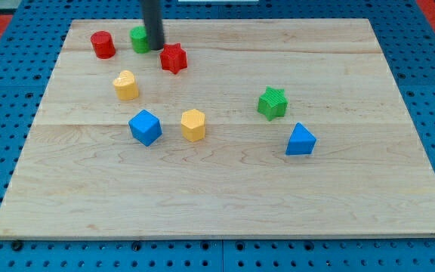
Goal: Push the red star to the bottom right side of the red circle
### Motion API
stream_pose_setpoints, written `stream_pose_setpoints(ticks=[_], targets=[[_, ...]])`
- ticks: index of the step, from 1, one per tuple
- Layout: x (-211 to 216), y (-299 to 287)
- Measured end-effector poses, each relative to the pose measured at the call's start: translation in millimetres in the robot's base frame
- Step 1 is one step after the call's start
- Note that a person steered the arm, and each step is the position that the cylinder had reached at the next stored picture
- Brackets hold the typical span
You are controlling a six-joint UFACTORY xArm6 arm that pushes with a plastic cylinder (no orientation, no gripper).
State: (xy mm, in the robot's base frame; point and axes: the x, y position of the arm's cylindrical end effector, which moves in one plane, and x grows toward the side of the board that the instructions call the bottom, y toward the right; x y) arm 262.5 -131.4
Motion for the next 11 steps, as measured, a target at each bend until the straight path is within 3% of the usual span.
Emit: stream_pose_setpoints(ticks=[1, 2, 3, 5, 6, 9, 10, 11], targets=[[-14, 10], [-1, 98], [39, 120], [39, 31], [52, 55], [38, -4], [42, 49], [91, 89]])
